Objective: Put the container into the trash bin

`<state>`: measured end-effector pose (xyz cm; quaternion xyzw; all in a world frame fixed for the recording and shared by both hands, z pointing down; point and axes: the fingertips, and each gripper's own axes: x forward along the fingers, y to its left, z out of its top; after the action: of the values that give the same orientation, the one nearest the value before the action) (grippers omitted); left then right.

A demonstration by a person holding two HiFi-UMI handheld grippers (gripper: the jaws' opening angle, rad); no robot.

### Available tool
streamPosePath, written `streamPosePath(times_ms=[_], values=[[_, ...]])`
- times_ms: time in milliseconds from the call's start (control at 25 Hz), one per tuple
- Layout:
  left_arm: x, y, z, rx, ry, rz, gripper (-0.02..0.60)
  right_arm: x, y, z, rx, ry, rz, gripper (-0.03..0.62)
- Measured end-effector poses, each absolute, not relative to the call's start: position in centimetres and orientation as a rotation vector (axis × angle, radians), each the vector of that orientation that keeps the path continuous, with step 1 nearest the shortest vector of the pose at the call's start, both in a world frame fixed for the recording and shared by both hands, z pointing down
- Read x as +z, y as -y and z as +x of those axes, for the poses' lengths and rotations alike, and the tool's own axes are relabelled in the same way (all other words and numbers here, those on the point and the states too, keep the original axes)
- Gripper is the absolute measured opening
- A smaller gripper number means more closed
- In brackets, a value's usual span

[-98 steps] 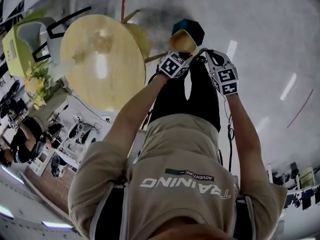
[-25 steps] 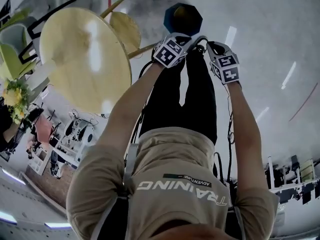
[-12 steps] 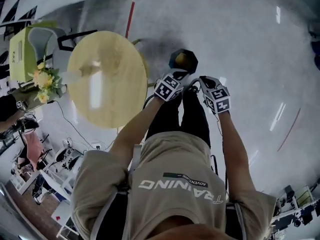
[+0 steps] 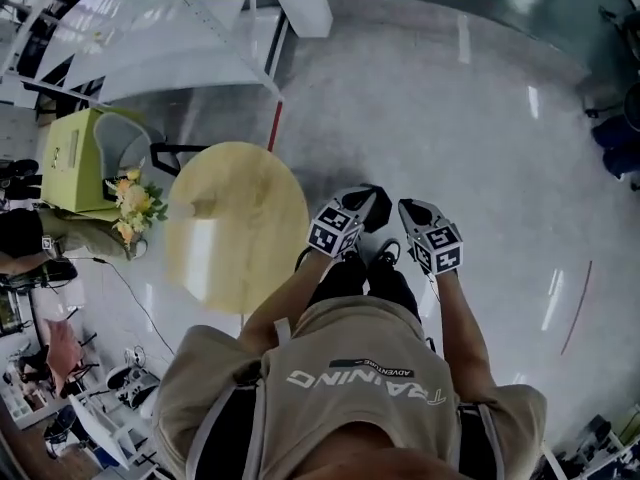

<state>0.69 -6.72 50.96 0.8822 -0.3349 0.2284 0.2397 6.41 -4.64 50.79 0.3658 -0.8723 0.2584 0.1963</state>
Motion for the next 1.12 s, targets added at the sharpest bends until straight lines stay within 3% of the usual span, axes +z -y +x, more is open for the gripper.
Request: streamPosePath(times_ms=[560, 1120], values=[[36.9, 10.5, -0.6, 0.472, 1.013, 2.628, 0.009, 33.0, 8.5, 6.8, 0.333, 2.647, 1.266, 0.003], [30.4, 12.0, -1.3, 0.352, 1.044, 2.751, 0.009, 27.4, 8.1, 6.9, 0.223, 2.655, 1.375, 0.003]])
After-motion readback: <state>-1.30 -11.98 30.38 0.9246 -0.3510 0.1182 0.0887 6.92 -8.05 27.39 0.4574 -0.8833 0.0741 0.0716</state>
